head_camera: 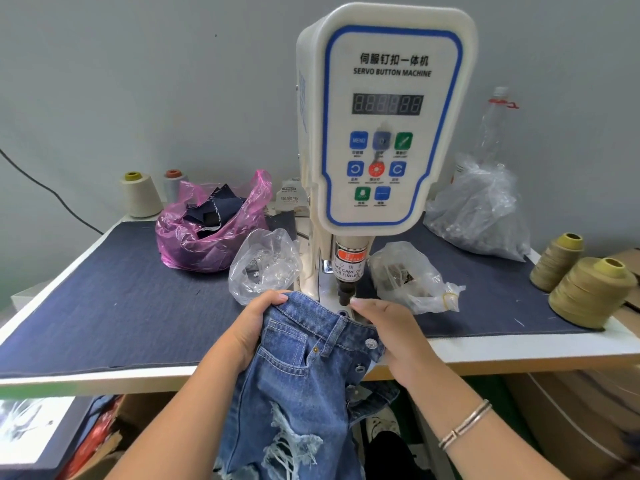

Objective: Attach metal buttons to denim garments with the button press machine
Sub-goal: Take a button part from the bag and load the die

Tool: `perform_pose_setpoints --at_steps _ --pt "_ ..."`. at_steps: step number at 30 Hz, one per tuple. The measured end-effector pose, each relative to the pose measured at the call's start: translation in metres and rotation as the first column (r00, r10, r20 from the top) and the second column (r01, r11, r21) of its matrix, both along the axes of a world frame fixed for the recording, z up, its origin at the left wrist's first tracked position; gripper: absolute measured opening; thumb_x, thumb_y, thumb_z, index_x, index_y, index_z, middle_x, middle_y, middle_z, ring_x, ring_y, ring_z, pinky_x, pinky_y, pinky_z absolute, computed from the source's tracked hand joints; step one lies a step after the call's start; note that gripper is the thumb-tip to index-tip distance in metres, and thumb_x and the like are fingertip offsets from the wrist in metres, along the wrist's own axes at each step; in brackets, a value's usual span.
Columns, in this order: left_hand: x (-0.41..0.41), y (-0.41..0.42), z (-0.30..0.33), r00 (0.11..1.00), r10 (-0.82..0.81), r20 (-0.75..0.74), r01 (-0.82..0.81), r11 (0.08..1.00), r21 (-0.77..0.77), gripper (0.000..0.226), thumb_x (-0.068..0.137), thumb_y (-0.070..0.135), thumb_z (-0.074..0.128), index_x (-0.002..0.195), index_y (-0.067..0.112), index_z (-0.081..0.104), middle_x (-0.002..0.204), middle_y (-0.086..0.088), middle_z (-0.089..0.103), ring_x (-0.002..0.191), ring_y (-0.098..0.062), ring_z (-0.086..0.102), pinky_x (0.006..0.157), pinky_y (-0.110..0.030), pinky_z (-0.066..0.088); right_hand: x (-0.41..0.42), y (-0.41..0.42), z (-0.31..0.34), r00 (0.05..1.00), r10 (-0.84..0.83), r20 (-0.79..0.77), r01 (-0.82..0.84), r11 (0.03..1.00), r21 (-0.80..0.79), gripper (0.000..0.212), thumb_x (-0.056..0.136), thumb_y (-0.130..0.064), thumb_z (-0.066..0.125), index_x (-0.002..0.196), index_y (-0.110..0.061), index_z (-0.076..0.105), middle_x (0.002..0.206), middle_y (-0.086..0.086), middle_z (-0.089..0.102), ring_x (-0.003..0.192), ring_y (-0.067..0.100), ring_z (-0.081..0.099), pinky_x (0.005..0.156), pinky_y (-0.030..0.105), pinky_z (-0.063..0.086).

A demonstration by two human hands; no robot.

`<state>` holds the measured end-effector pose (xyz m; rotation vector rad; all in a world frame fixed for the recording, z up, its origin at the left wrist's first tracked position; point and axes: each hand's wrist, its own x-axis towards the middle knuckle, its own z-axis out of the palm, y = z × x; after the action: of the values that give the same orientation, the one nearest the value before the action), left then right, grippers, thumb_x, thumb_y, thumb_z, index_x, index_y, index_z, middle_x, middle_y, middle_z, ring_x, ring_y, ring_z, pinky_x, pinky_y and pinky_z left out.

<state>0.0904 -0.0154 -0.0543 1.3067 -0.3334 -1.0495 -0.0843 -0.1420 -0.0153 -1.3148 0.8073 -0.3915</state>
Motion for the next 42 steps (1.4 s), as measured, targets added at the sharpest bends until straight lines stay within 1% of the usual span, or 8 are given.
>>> perform_pose_setpoints --at_steps 4,8,11,17,22,34,38,42 --pt "0.001 0.0 -0.001 1.0 0.006 0.012 -0.006 1.0 -0.005 0.03 0.06 0.036 0.061 0.08 0.02 0.077 0.086 -0.014 0.072 0.071 -0.027 0.069 0.071 -0.036 0.054 0.0 0.001 0.002 0.999 0.049 0.024 -0.052 0.986 0.156 0.027 0.086 -0.026 0.068 0.061 -0.021 0.076 0.065 0.001 0.07 0.058 0.014 0.068 0.048 0.023 0.05" --pt "0.001 0.0 -0.001 1.0 -0.006 0.023 0.006 1.0 0.004 0.028 0.06 0.037 0.061 0.077 0.023 0.078 0.084 -0.012 0.073 0.069 -0.025 0.07 0.067 -0.033 0.054 0.0 0.004 0.005 1.0 0.028 0.007 -0.028 0.978 0.208 0.017 0.084 -0.025 0.07 0.08 -0.01 0.077 0.097 0.015 0.072 0.098 0.032 0.065 0.086 0.043 0.051" --pt "0.001 0.0 -0.001 1.0 -0.006 0.02 0.006 1.0 0.0 0.028 0.061 0.037 0.06 0.077 0.022 0.078 0.085 -0.013 0.073 0.069 -0.025 0.07 0.069 -0.034 0.054 0.002 0.007 0.006 1.0 0.015 0.008 -0.017 0.967 0.254 0.017 0.083 -0.021 0.07 0.084 -0.006 0.076 0.104 0.021 0.07 0.108 0.037 0.061 0.1 0.049 0.046" --pt "0.001 0.0 0.0 1.0 0.004 0.015 -0.004 1.0 -0.002 0.03 0.06 0.036 0.061 0.08 0.02 0.077 0.087 -0.014 0.072 0.071 -0.026 0.069 0.068 -0.035 0.053 0.005 0.008 0.007 0.999 -0.001 0.036 -0.012 0.936 0.351 0.03 0.086 -0.02 0.067 0.107 0.001 0.068 0.119 0.025 0.063 0.115 0.039 0.057 0.104 0.051 0.042" --pt "0.001 0.0 -0.001 1.0 0.002 0.006 -0.002 1.0 -0.012 0.027 0.061 0.036 0.061 0.077 0.021 0.078 0.084 -0.013 0.073 0.069 -0.025 0.069 0.067 -0.034 0.054 0.004 0.006 0.007 0.993 0.05 0.106 -0.091 0.9 0.426 0.054 0.067 -0.019 0.073 0.116 0.003 0.065 0.119 0.023 0.064 0.114 0.038 0.059 0.105 0.051 0.04" --pt "0.002 -0.001 -0.001 1.0 -0.004 0.005 0.005 0.999 -0.036 0.028 0.062 0.033 0.06 0.08 0.019 0.077 0.085 -0.014 0.072 0.071 -0.027 0.069 0.069 -0.035 0.054 0.0 0.006 0.012 0.989 0.076 0.125 -0.13 0.846 0.517 0.037 0.069 -0.011 0.069 0.104 0.001 0.067 0.099 0.018 0.069 0.098 0.033 0.063 0.102 0.049 0.042" --pt "0.002 -0.001 0.0 1.0 -0.003 0.014 0.003 1.0 -0.031 0.029 0.062 0.035 0.06 0.081 0.019 0.076 0.087 -0.015 0.072 0.072 -0.027 0.069 0.07 -0.036 0.054 0.0 0.009 0.017 0.993 0.074 0.087 -0.108 0.847 0.521 0.029 0.077 -0.008 0.066 0.105 0.002 0.067 0.109 0.02 0.066 0.11 0.036 0.06 0.105 0.052 0.04" --pt "0.0 0.0 0.002 1.0 -0.008 0.013 0.009 1.0 -0.03 0.027 0.062 0.035 0.06 0.077 0.021 0.077 0.084 -0.013 0.073 0.07 -0.026 0.07 0.067 -0.034 0.055 -0.001 0.018 0.018 0.994 0.035 0.108 -0.084 0.861 0.502 0.048 0.07 -0.014 0.073 0.116 -0.003 0.066 0.127 0.018 0.061 0.12 0.037 0.055 0.107 0.054 0.036"
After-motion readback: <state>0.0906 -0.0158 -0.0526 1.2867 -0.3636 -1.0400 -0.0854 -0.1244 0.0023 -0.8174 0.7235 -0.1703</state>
